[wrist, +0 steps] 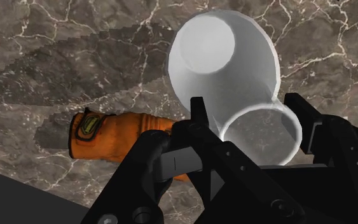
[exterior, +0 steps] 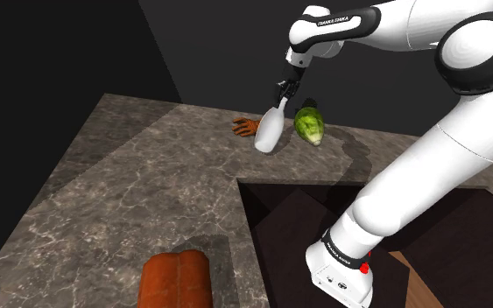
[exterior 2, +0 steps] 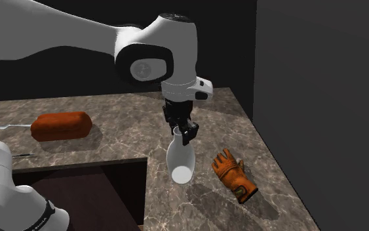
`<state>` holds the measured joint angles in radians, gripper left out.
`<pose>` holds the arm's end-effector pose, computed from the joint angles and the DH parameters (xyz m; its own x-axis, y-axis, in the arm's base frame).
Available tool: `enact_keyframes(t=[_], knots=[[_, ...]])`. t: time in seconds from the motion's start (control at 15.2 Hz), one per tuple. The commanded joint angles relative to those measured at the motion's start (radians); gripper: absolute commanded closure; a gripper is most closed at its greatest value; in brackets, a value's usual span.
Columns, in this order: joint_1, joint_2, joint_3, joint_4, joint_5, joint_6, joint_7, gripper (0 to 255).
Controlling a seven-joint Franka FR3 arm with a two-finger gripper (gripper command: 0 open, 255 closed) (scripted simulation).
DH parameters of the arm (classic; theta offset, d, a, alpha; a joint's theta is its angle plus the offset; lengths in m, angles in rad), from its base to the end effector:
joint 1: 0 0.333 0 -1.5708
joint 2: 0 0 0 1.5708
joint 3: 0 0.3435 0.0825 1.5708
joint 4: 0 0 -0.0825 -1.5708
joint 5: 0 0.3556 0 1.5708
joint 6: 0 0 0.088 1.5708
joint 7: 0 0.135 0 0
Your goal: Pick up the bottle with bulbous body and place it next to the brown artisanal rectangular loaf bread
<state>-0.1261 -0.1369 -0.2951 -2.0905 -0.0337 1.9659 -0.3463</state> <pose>0.4404 -0.2061 0.4913 0.9982 -0.0595 0.0092 -0.0595 -0.9982 -0.0057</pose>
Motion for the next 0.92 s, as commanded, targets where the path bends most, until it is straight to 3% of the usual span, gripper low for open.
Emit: enact_keyframes(t=[0.0,0.86], knots=[[0.000,-0.006,0.001,0.023,-0.001,-0.028,0.001,255],[0.003,-0.019,0.006,0.184,-0.003,-0.202,0.004,255]])
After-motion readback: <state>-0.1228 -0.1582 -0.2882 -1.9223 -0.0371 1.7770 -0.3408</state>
